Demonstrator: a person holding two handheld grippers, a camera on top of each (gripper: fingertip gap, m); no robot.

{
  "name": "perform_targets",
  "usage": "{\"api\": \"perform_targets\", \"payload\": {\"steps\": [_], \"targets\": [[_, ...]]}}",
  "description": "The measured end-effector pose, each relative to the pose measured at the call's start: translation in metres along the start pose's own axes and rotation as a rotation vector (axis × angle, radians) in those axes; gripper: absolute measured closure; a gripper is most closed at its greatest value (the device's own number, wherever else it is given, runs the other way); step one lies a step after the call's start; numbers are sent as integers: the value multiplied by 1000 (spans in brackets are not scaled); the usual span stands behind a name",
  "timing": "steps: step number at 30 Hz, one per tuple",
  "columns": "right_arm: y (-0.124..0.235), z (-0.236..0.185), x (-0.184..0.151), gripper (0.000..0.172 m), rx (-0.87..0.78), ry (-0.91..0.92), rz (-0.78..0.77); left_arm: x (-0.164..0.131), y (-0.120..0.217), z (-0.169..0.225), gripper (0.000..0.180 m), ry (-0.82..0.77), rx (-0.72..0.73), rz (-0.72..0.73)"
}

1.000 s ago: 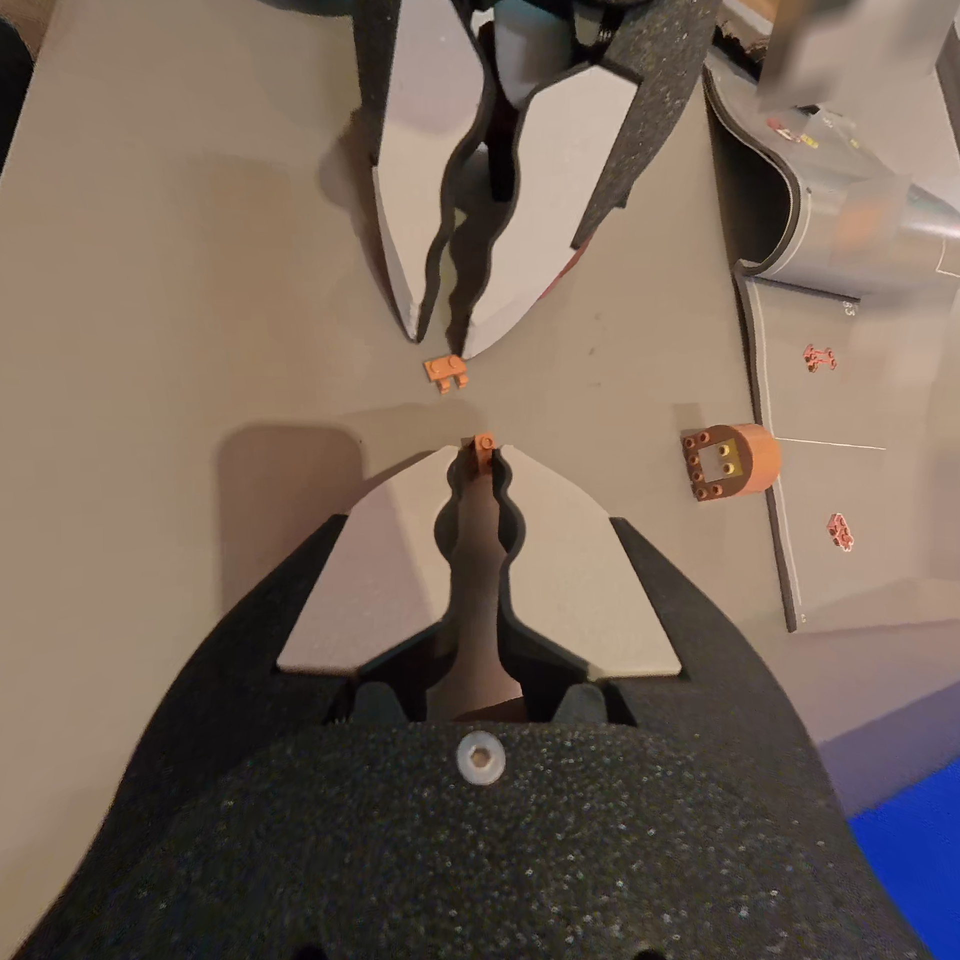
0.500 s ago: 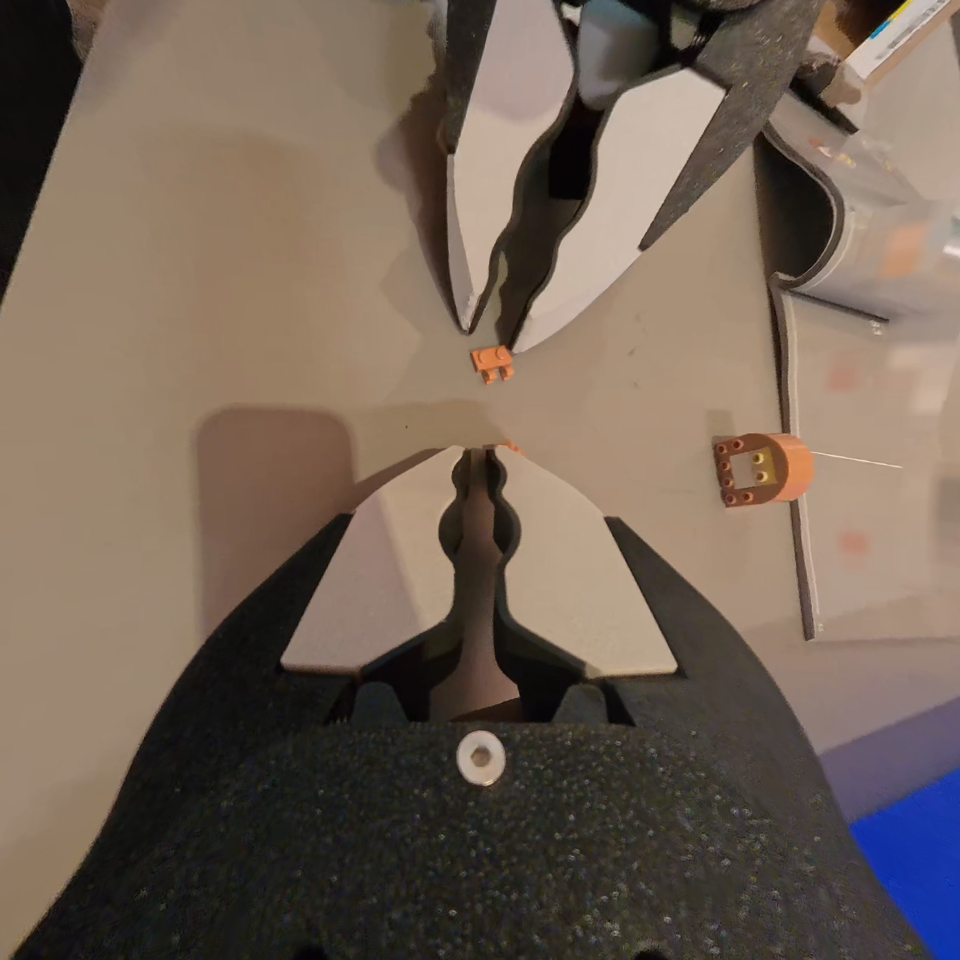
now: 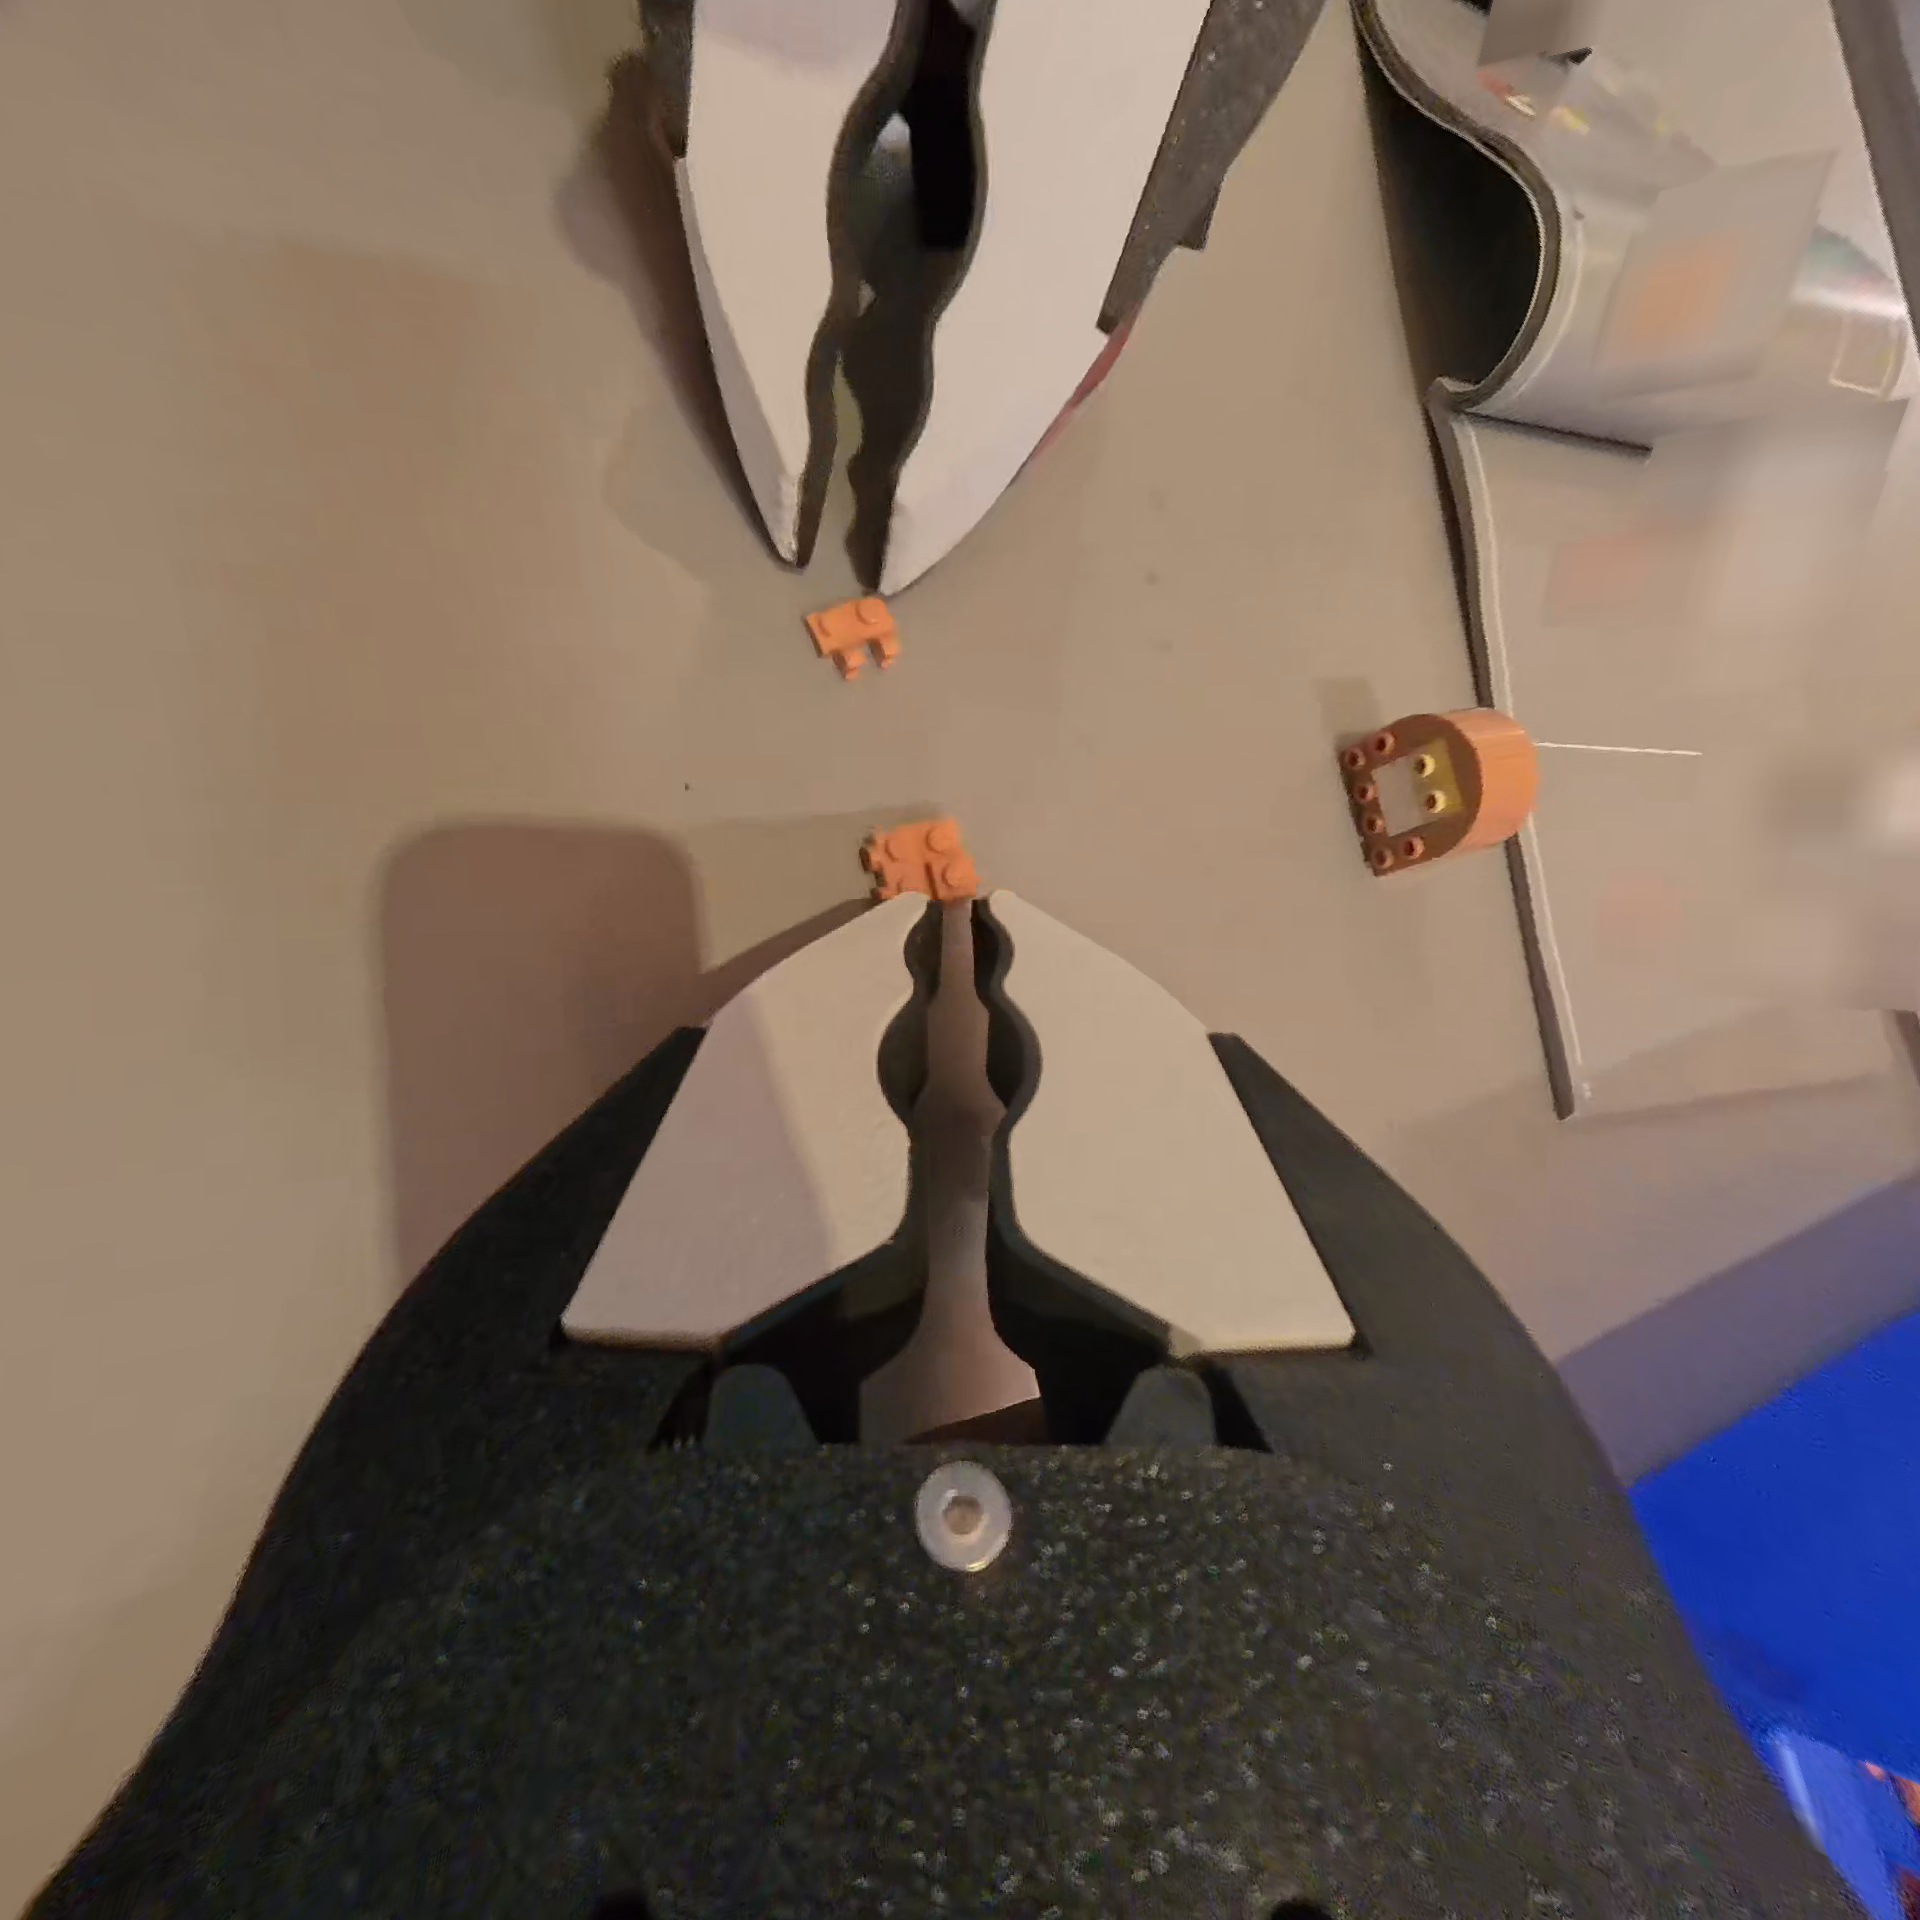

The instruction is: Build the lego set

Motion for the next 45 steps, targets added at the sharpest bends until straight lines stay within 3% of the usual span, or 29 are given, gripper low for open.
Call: {"api": "perform_targets", "payload": {"steps": [13,22,27,38,41,45], "targets": [[-17,20,0,165,-174,-14,-4,0,-1,-2,167,14,17,4],[-12,18,-3,163,-49,-92,32,-1,4,-10,165,62,65,27],[-16,22,-2,162,-68,-102,30,-2,1,-10,165,60,69,25],[-25,38,2,159,-193,0,28,-1,2,-35,163,97,355,119],[-17,35,0,159,-191,-27,69,-3,2,-34,163,81,345,121],[-4,17,8,158,-48,-74,206,-7,4,-27,162,38,241,110]]}}
Point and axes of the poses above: each gripper's, where its closed fingertips meet, y back along the fingers, x out of its top, z = x × y across the jaws, the point moved 9 cm from there along y, back along the fingers
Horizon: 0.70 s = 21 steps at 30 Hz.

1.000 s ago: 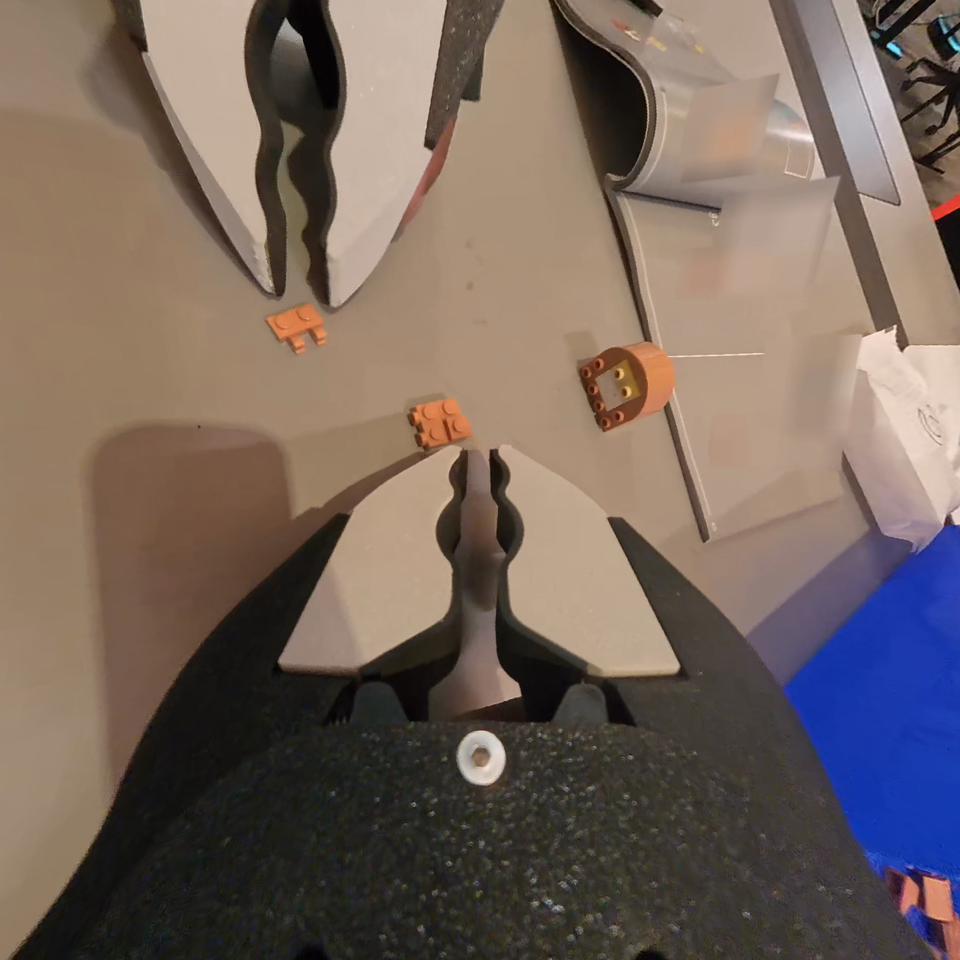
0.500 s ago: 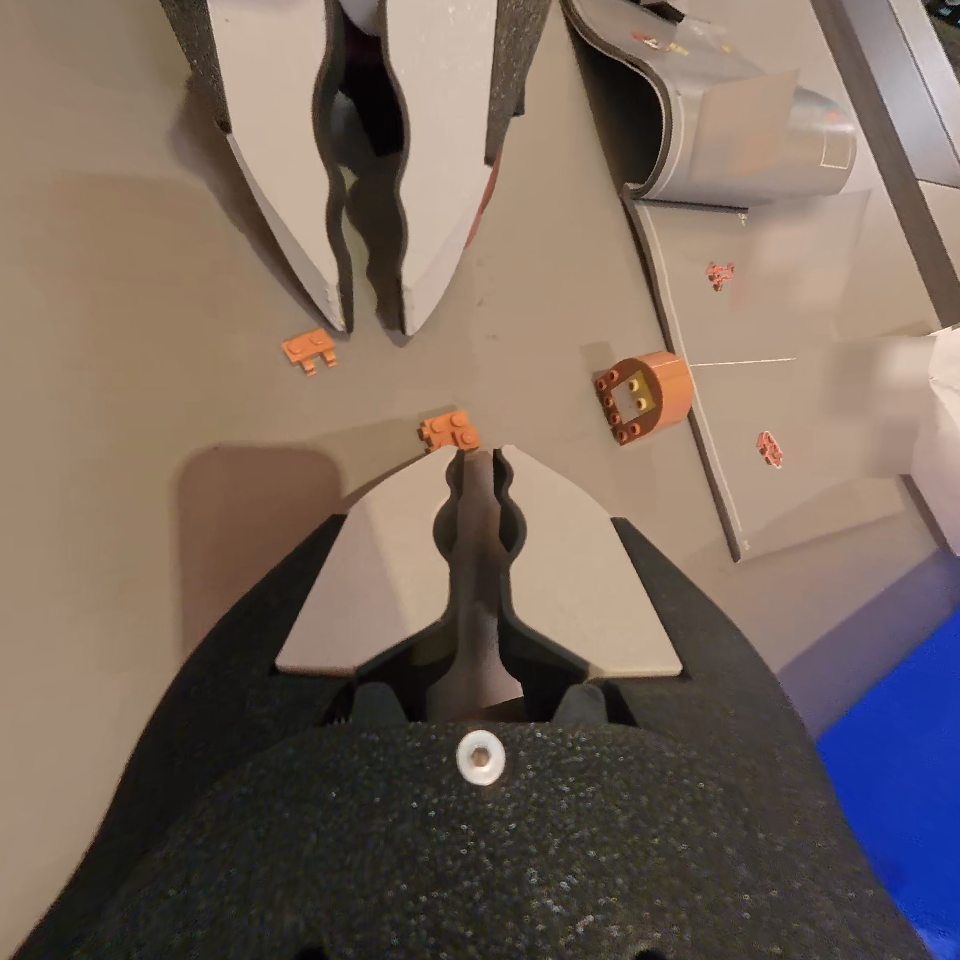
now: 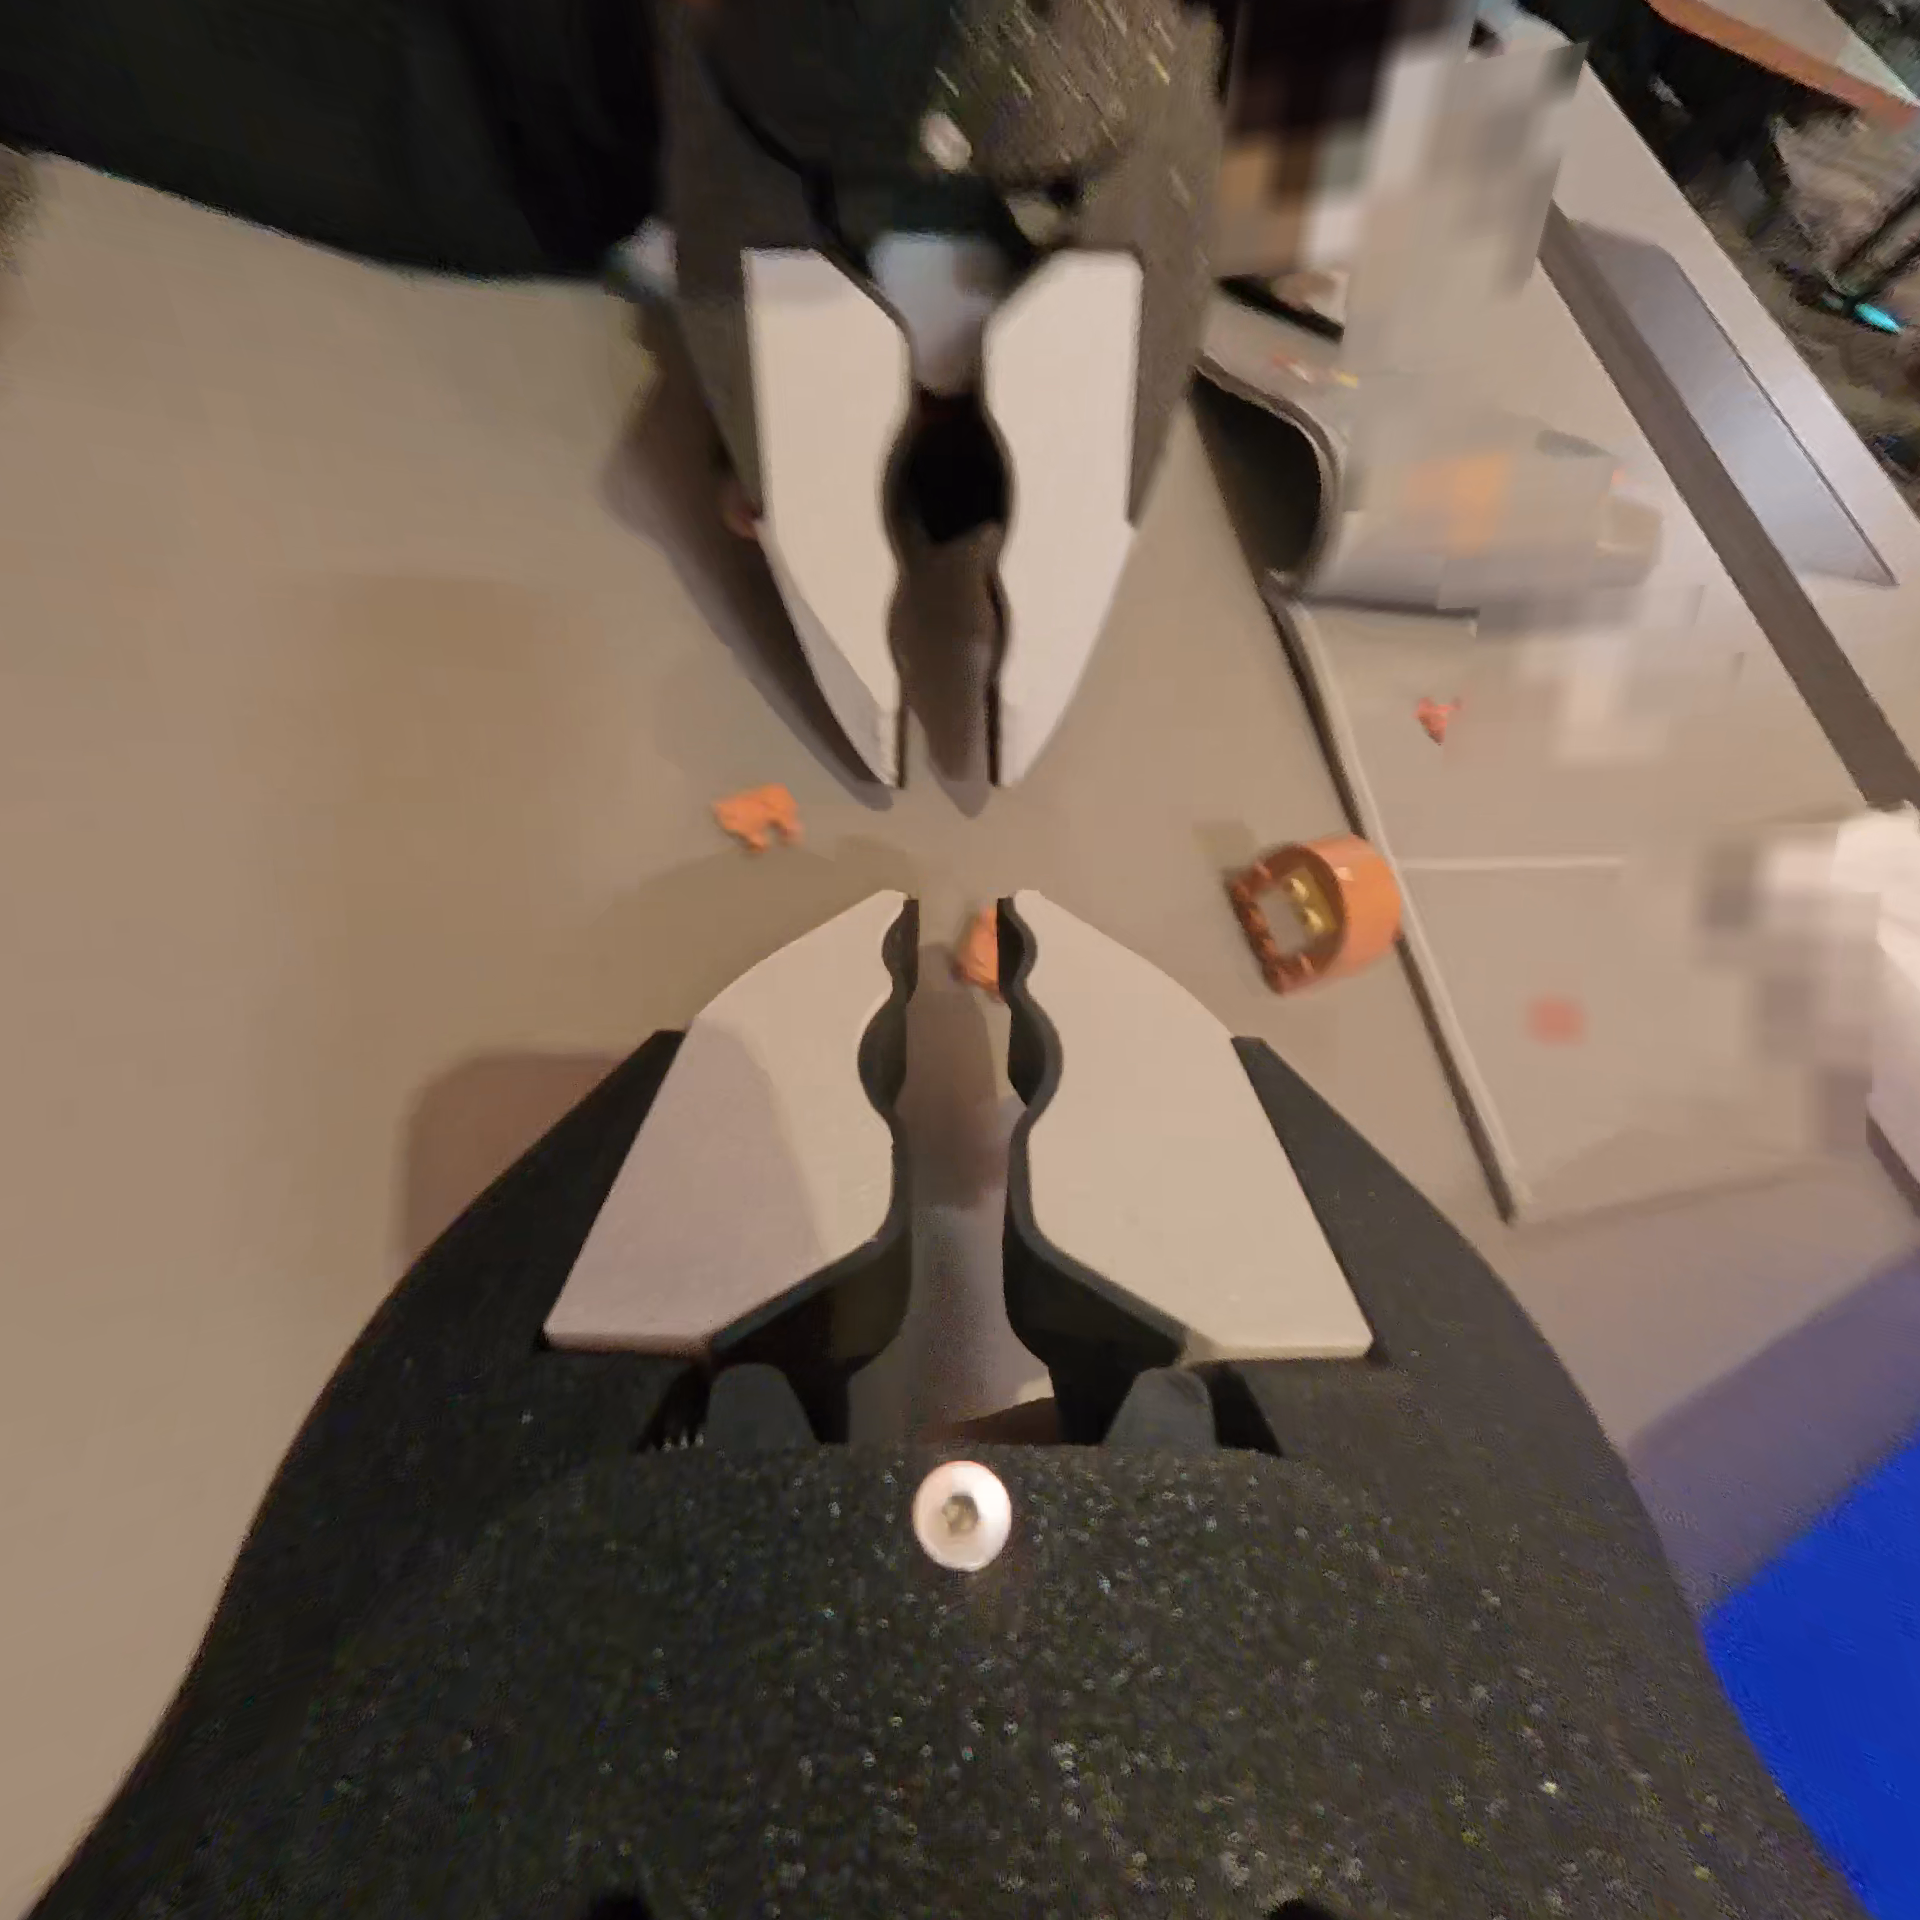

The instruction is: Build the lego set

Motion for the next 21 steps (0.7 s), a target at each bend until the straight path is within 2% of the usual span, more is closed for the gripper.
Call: {"api": "perform_targets", "payload": {"steps": [3,7,12,21], "targets": [[-5,-14,9,157,98,31,36,-5,5,6,162,-9,-103,-6],[-22,-23,9,155,163,79,-28,-8,11,11,162,3,-194,12],[-29,-19,10,155,207,78,-66,-8,12,17,164,-5,-244,6],[-37,-14,11,156,326,55,-113,-8,10,18,165,-5,-239,-8]]}}
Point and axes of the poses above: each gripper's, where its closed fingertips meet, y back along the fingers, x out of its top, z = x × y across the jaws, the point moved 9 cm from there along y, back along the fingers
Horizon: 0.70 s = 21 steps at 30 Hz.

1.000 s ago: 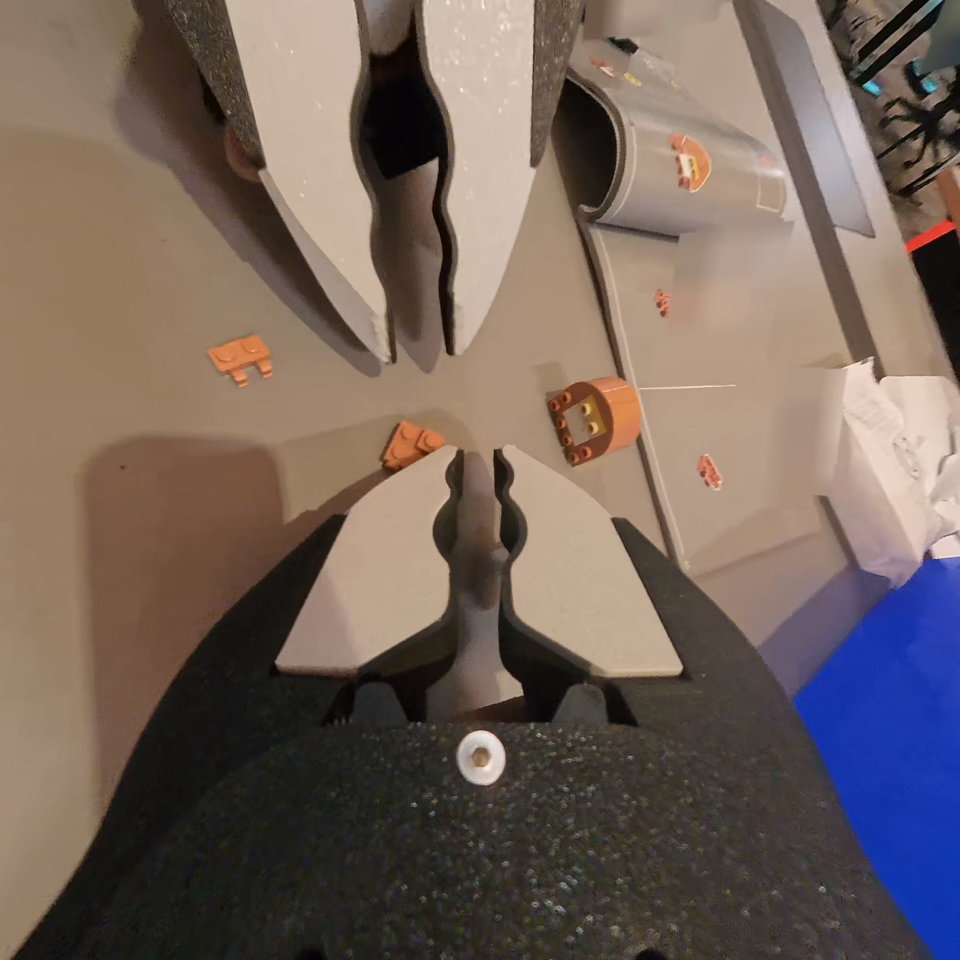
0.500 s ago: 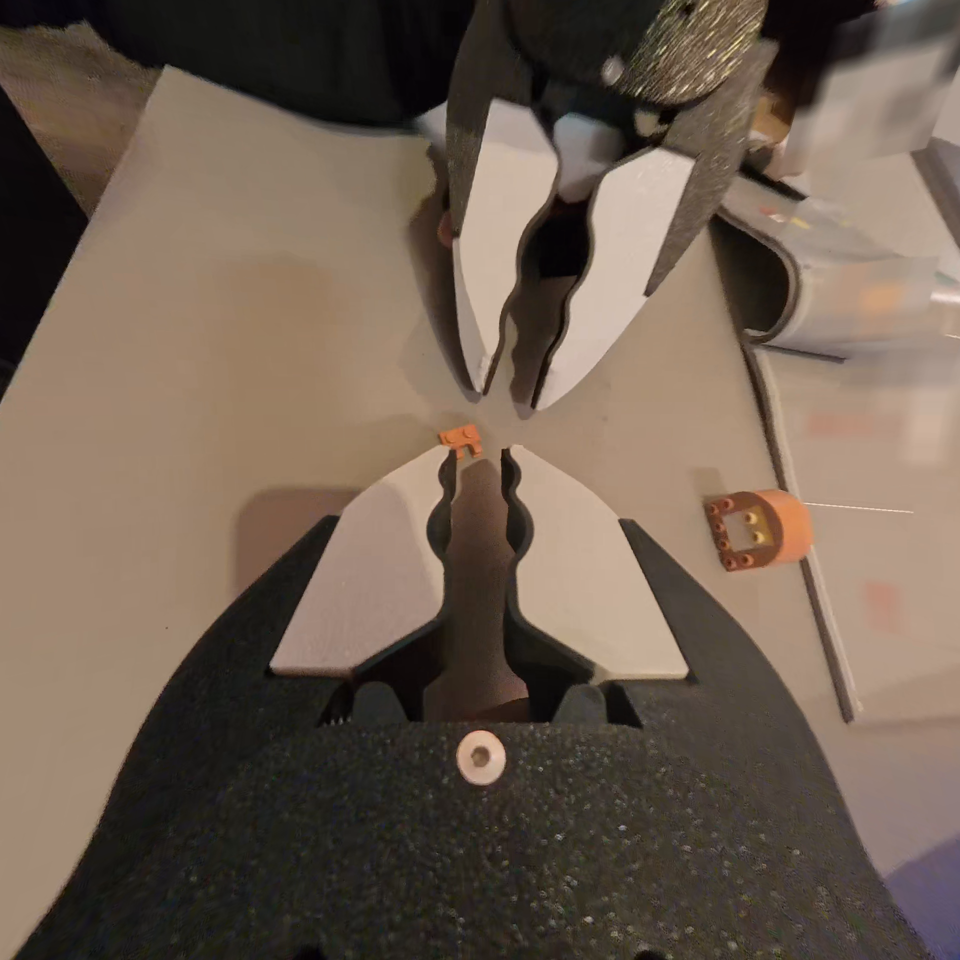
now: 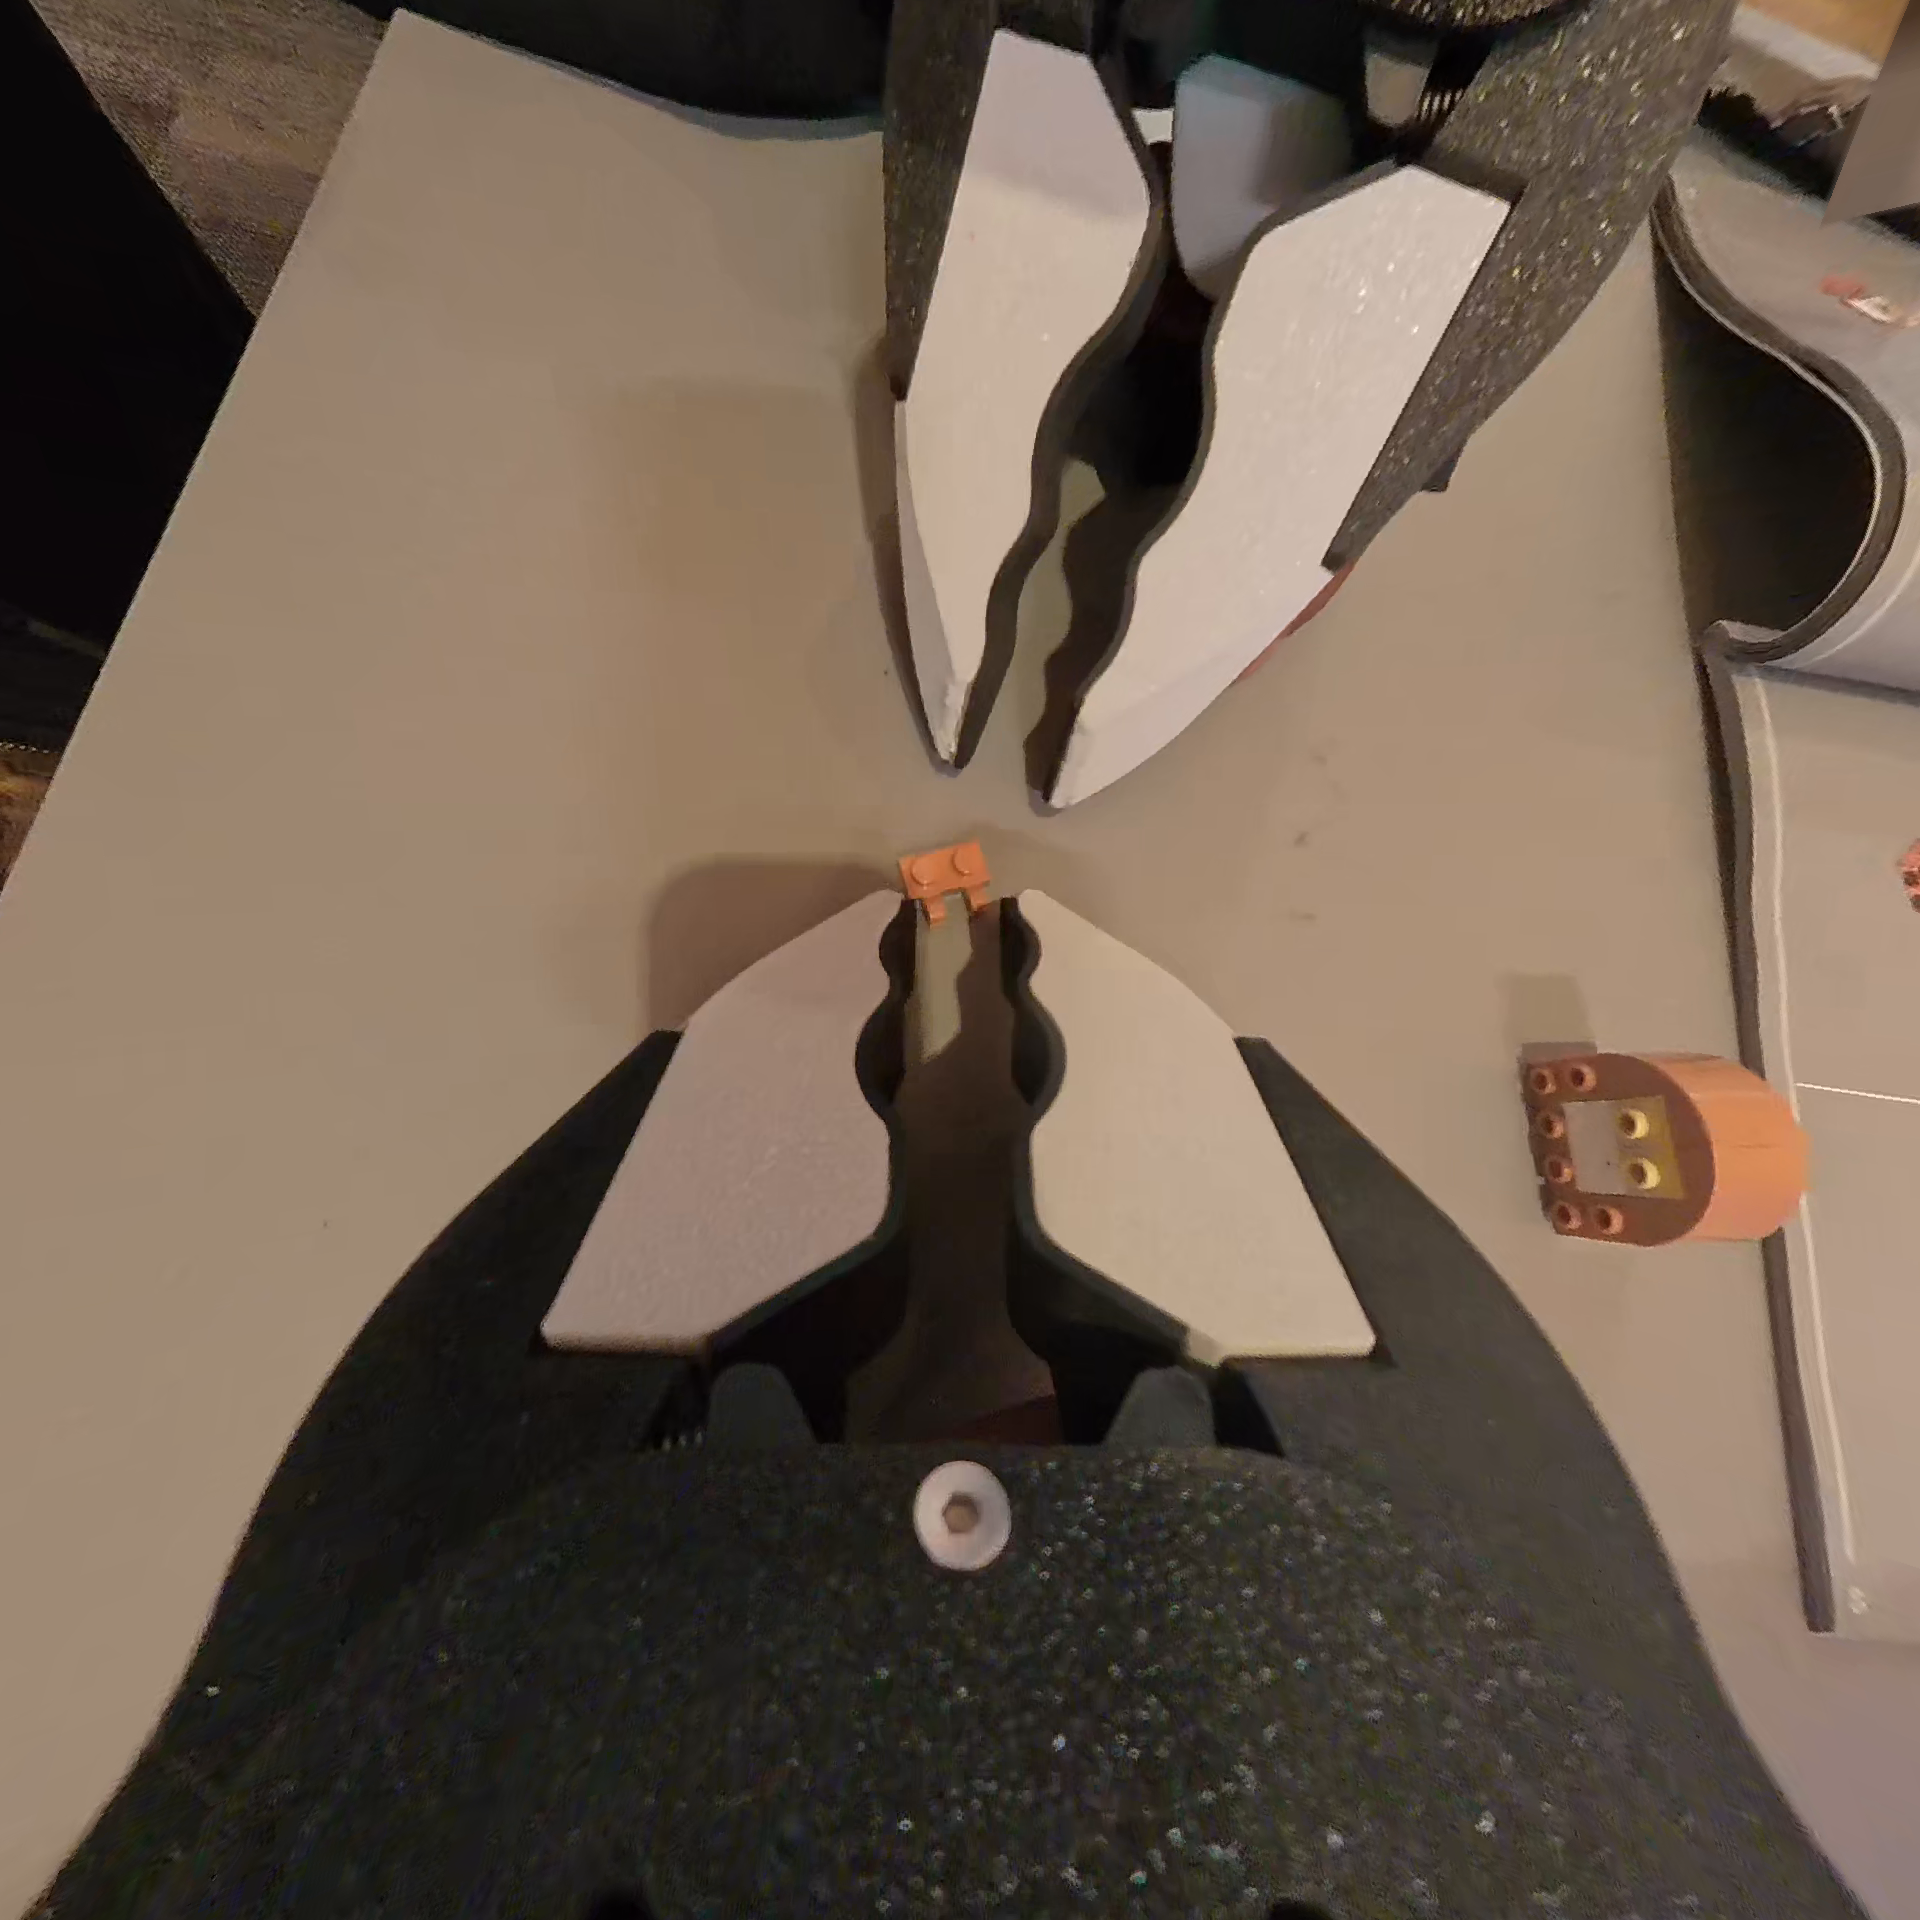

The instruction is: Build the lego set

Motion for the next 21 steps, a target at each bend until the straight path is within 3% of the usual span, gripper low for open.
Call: {"api": "perform_targets", "payload": {"steps": [11,21], "targets": [[-3,-3,4,161,-31,8,-1,2,-2,0,164,-6,16,-1],[20,-2,-17,161,-94,-28,19,3,-1,-24,150,-19,187,51]]}}
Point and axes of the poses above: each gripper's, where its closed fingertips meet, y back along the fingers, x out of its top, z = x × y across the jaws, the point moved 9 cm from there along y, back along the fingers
